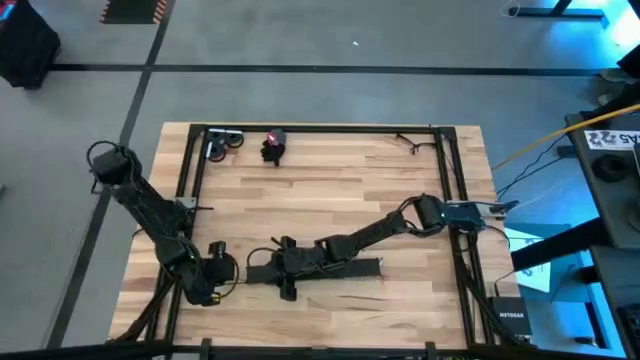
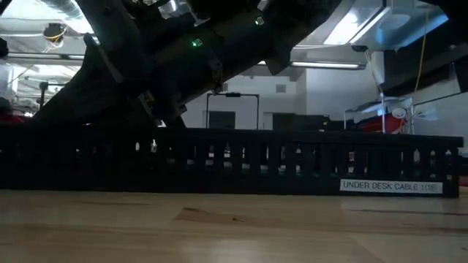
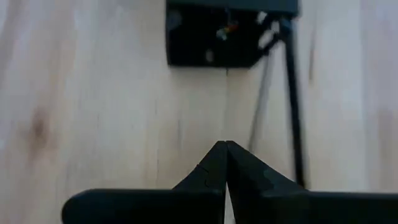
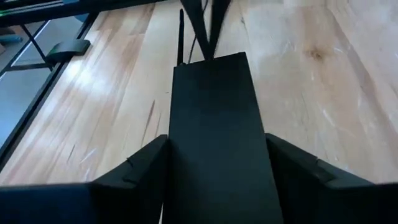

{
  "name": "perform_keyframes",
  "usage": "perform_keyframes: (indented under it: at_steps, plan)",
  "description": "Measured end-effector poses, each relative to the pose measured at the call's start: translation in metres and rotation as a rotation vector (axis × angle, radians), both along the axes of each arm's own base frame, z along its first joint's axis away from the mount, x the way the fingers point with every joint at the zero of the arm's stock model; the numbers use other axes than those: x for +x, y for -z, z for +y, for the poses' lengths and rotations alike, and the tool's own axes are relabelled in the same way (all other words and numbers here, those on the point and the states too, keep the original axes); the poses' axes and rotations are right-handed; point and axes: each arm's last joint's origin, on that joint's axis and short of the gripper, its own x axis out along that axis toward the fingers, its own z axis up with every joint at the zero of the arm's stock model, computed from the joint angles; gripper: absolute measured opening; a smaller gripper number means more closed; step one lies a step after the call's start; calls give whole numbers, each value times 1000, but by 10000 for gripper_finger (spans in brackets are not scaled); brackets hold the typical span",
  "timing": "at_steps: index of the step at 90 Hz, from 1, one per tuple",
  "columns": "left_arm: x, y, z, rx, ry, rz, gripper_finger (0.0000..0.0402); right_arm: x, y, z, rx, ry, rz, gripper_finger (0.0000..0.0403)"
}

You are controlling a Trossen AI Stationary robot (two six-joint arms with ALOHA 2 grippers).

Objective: Ziptie cables
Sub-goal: Close the black cable duct

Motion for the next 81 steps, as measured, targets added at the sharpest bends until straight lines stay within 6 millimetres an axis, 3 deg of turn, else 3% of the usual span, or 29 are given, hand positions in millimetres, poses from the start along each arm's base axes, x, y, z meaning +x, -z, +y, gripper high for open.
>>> perform_keyframes:
  at_steps: [39,81]
  plan:
    - [33,17,-3,20,11,-100,1,0,0,0,-12,14,1,223]
    - [35,17,-2,30,15,-103,1,1,2,0,-6,23,-28,223]
